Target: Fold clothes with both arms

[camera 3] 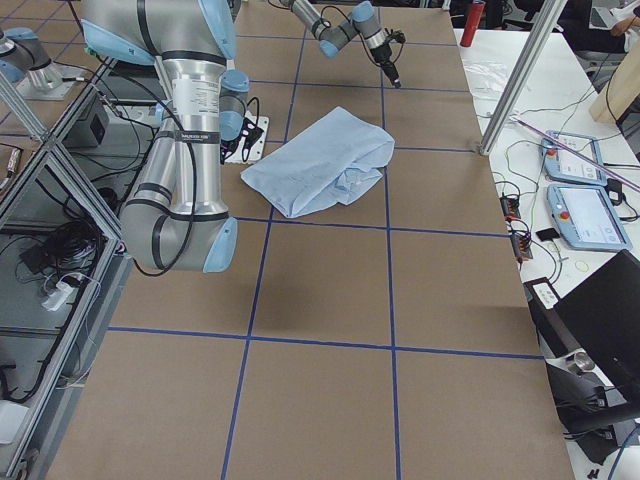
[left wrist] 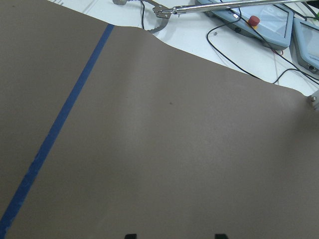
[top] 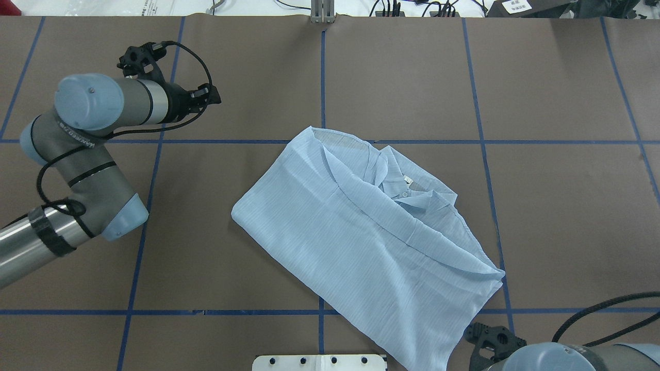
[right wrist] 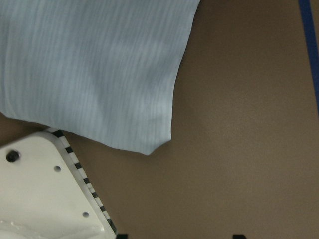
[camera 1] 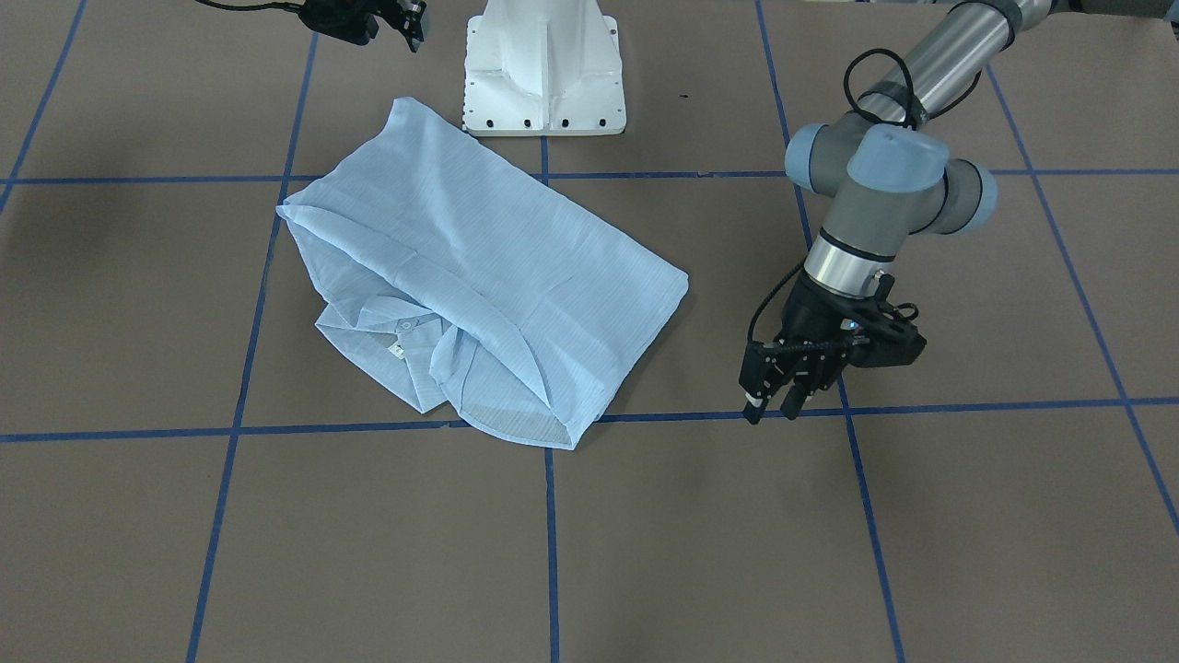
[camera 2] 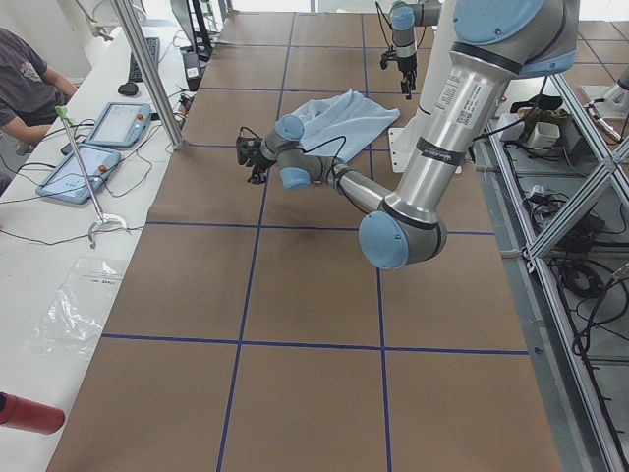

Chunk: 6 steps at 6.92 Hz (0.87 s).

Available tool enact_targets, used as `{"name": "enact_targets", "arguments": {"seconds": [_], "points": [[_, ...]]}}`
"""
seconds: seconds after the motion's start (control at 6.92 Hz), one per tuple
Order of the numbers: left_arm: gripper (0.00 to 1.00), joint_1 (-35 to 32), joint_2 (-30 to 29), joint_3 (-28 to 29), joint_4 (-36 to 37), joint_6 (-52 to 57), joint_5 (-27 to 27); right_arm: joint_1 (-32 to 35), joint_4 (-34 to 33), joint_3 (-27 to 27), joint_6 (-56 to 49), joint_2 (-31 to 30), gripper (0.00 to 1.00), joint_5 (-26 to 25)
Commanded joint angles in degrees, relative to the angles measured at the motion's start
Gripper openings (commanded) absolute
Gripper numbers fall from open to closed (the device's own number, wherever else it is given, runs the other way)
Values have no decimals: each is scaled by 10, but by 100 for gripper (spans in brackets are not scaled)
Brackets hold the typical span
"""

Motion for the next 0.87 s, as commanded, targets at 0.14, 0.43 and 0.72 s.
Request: {"name": "enact_targets", "arguments": {"seconds": [0.14, 0.43, 0.72], "points": [[81, 115, 85, -121, 19, -122, -1, 184, 5, -41, 11, 55, 100, -13], [81, 185, 81, -119, 56, -166, 52, 246, 5, -86, 6, 85, 100, -14], [74, 198, 61, -110, 76, -171, 55, 246, 5, -94, 6, 87, 100, -19]]}}
